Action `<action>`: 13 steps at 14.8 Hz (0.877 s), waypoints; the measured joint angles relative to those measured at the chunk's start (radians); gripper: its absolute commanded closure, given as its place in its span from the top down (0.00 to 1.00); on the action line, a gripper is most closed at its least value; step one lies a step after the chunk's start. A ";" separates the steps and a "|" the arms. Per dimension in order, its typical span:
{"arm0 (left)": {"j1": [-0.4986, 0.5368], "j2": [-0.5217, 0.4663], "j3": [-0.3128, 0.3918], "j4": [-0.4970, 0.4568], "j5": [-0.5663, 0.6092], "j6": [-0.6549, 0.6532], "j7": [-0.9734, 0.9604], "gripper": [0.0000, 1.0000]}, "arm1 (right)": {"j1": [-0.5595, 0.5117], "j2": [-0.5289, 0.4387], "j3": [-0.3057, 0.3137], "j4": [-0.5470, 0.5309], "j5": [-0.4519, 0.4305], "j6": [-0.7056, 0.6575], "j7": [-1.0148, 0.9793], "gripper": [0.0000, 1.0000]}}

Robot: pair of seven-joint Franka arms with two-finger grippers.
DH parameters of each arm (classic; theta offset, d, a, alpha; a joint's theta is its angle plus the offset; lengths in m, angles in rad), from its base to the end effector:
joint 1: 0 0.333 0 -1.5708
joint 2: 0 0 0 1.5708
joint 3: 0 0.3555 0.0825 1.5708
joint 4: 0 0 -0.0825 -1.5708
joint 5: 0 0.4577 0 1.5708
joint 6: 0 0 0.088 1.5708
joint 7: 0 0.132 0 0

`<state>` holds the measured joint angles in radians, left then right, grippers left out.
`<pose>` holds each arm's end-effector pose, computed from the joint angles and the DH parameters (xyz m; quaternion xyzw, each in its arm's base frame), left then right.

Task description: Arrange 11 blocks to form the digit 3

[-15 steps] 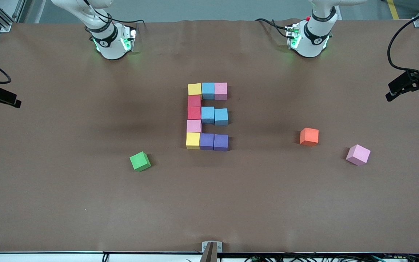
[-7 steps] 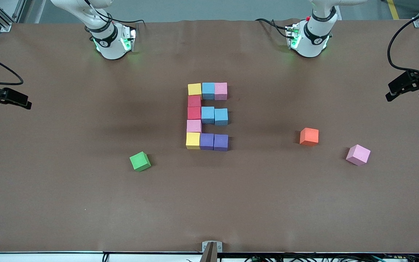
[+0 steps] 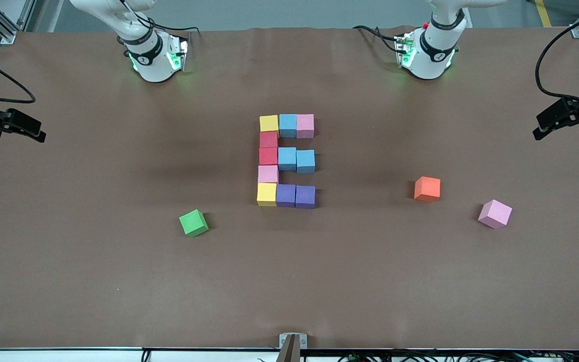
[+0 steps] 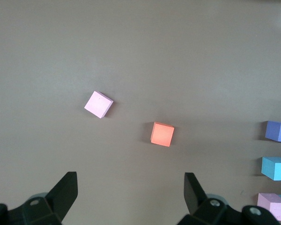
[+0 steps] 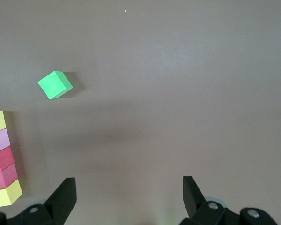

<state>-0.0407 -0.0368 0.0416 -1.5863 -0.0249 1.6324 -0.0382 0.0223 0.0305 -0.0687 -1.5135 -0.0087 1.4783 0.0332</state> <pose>0.6238 -0.0021 0.6593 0.9989 0.0198 0.0412 0.0140 0.6270 -0.0297 0.6431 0.9986 -0.0400 -0.0328 0.0052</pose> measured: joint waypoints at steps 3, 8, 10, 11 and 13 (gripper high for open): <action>0.000 0.000 0.000 0.000 0.000 0.000 0.000 1.00 | 0.000 -0.001 0.000 0.000 -0.009 0.000 0.000 1.00; 0.000 0.000 -0.001 0.004 0.000 0.000 0.000 1.00 | -0.004 -0.005 0.000 0.001 -0.038 -0.001 0.000 1.00; 0.000 0.000 -0.001 0.007 0.000 0.000 0.000 1.00 | -0.009 -0.021 0.000 -0.002 -0.038 -0.011 0.000 1.00; 0.000 0.000 -0.001 0.008 0.000 0.000 0.000 1.00 | -0.011 -0.034 0.000 -0.009 -0.038 -0.015 0.000 1.00; 0.000 0.000 -0.001 0.008 0.000 0.000 0.000 1.00 | -0.012 -0.067 0.000 -0.039 -0.038 -0.015 0.000 1.00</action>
<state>-0.0411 -0.0368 0.0409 -1.5781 -0.0250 1.6324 -0.0382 0.0108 -0.0368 -0.0685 -1.5528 -0.0465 1.4635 0.0333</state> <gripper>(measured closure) 0.000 0.000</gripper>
